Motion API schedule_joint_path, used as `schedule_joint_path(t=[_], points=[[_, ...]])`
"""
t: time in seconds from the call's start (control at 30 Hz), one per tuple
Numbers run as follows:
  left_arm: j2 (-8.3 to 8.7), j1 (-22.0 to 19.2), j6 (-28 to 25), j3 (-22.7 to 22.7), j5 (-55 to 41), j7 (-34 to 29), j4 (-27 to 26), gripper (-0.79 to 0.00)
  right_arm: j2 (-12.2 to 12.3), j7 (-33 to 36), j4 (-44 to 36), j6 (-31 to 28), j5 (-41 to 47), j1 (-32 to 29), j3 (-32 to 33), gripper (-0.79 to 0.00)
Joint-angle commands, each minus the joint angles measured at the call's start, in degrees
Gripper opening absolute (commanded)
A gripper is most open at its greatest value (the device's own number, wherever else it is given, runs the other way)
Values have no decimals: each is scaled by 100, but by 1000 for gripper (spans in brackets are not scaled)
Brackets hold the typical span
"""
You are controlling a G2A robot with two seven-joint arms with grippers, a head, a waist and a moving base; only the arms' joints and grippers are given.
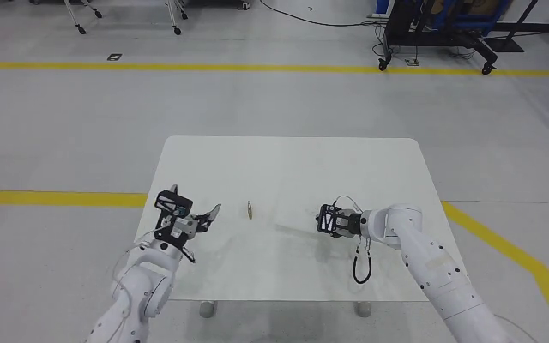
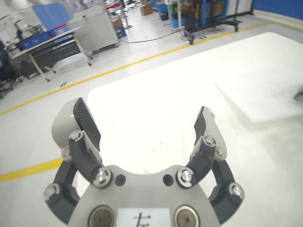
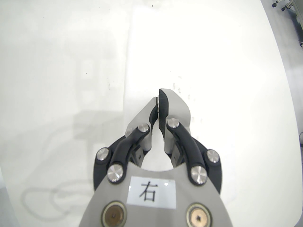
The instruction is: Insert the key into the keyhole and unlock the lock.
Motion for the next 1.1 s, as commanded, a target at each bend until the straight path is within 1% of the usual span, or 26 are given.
schedule_joint_path(t=[0.0, 0.1, 0.2, 0.27, 0.37, 0.5, 0.67, 0.9, 1.07], points=[[-37, -308, -120, 498, 336, -348, 9, 0, 0, 0, 0, 0, 0, 0, 0, -785], [-139, -889, -151, 1201, 672, -873, 241, 0, 0, 0, 0, 0, 0, 0, 0, -785], [-274, -1408, 22, 1772, 695, -1134, 550, 0, 0, 0, 0, 0, 0, 0, 0, -785], [-359, -1700, 48, 2105, 685, -1283, 769, 0, 0, 0, 0, 0, 0, 0, 0, -785], [-476, -2081, 64, 2504, 715, -1517, 1096, 0, 0, 0, 0, 0, 0, 0, 0, -785], [-630, -2486, 239, 2963, 930, -1711, 1569, 0, 0, 0, 0, 0, 0, 0, 0, -785], [-804, -2771, 491, 3286, 809, -1630, 2216, 0, 0, 0, 0, 0, 0, 0, 0, -785], [-998, -2981, 990, 3415, 505, -1328, 3053, 0, 0, 0, 0, 0, 0, 0, 0, -785], [-1120, -3129, 1058, 3518, 339, -1232, 3497, 0, 0, 0, 0, 0, 0, 0, 0, -785]])
